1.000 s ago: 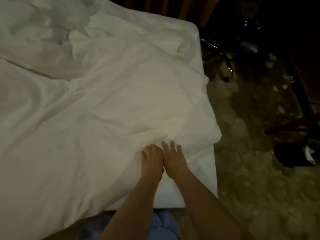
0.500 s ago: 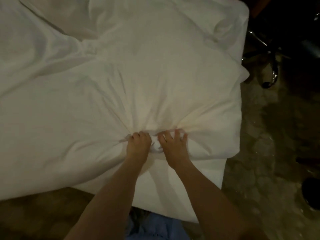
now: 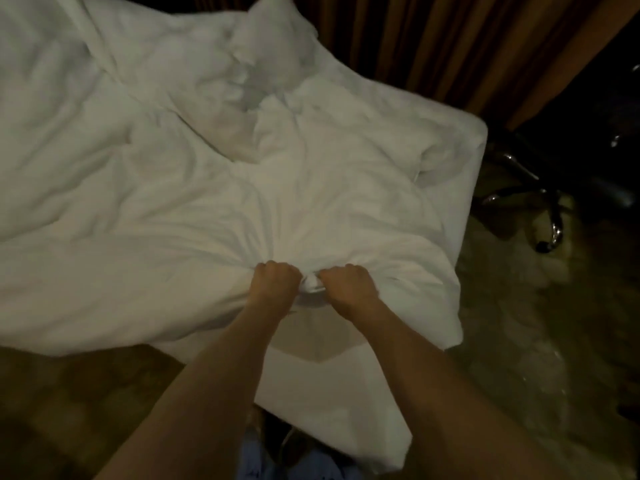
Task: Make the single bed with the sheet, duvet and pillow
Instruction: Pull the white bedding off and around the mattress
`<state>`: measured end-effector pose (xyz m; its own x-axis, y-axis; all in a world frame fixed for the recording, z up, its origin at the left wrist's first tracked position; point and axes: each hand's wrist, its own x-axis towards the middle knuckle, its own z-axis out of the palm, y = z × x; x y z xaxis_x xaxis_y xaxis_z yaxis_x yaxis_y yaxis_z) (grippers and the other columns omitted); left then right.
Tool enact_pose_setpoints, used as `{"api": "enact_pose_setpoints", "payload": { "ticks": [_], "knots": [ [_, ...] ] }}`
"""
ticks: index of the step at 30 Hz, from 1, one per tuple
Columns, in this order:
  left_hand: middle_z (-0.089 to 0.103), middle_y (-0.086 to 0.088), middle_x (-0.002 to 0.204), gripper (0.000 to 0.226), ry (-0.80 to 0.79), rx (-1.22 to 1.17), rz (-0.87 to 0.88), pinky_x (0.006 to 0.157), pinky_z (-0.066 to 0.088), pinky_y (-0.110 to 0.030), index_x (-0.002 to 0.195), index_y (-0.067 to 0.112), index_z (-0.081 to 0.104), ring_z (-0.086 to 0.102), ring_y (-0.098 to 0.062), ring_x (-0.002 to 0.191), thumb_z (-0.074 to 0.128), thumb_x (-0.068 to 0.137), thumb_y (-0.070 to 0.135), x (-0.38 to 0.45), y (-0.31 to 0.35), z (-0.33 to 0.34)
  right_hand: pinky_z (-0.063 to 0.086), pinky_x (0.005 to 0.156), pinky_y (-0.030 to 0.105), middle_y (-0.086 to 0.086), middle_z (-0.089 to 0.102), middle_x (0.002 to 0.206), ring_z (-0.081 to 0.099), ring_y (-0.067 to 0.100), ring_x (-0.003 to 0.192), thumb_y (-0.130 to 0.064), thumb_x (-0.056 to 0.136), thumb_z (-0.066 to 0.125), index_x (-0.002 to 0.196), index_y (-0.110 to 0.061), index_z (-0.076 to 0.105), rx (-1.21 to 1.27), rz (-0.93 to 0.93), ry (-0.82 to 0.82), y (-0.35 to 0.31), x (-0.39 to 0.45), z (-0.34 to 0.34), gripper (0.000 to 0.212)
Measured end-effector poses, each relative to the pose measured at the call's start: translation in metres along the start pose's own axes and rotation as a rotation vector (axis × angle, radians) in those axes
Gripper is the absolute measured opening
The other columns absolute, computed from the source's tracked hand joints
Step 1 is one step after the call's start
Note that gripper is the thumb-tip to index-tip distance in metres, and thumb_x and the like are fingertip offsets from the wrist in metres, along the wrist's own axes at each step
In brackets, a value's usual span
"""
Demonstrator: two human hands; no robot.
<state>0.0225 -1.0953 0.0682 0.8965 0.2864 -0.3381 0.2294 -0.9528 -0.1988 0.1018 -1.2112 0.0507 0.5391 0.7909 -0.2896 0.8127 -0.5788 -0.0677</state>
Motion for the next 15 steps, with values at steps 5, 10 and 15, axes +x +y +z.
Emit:
{"api": "enact_pose_setpoints", "payload": {
  "ticks": [5,10,15],
  "knots": [
    [0.060,-0.005,0.121,0.027,0.122,0.001,-0.098,0.091,0.041,-0.032,0.119,0.017,0.057,0.056,-0.025,0.113,0.039,0.098,0.016,-0.049,0.001,-0.078,0.044,0.091,0.035,0.009,0.059,0.127,0.057,0.029,0.114,-0.021,0.098,0.040,0.137,-0.025,0.049,-0.143,-0.044,0.085,-0.005,-0.041,-0.091,0.039],
    [0.061,-0.006,0.121,0.027,0.117,0.005,-0.062,0.091,0.042,-0.032,0.119,0.016,0.058,0.057,-0.026,0.113,0.044,0.096,0.015,-0.126,0.039,-0.079,0.044,0.093,0.035,0.014,0.056,0.128,0.055,0.030,0.115,-0.024,0.100,0.037,0.137,-0.022,0.049,-0.164,-0.040,-0.036,-0.020,-0.127,-0.092,0.039],
    [0.061,-0.007,0.121,0.028,0.060,0.042,-0.085,0.091,0.042,-0.031,0.118,0.014,0.059,0.058,-0.025,0.112,0.039,0.099,0.016,-0.216,0.055,-0.058,0.045,0.083,0.031,0.016,0.057,0.122,0.057,0.029,0.108,-0.013,0.093,0.048,0.123,-0.008,0.055,-0.103,-0.110,-0.176,-0.066,-0.207,-0.081,0.032]
  ]
}}
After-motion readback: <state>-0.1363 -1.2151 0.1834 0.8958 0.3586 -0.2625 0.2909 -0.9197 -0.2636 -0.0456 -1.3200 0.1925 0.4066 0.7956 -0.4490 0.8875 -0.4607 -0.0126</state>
